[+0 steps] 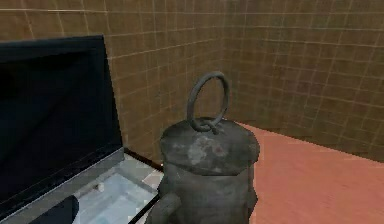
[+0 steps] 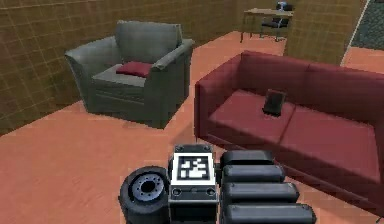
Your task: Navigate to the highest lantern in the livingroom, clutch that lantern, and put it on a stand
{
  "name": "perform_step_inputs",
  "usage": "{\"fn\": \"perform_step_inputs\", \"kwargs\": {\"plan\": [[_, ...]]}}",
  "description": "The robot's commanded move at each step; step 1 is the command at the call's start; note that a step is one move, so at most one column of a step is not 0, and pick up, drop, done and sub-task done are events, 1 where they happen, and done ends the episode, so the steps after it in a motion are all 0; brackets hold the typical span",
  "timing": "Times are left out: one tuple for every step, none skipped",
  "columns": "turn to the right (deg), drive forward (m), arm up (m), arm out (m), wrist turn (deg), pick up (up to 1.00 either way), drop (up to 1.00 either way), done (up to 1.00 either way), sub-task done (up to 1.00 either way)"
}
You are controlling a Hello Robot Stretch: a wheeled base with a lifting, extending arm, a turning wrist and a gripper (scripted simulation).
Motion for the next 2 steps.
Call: {"fn": "perform_step_inputs", "kwargs": {"plan": [[-45.0,0.00,0.00,0.00,0.0,0.00,0.00,0.00,0.00],[-45.0,0.00,0.00,0.00,0.0,0.00,0.00,0.00,0.00]]}}
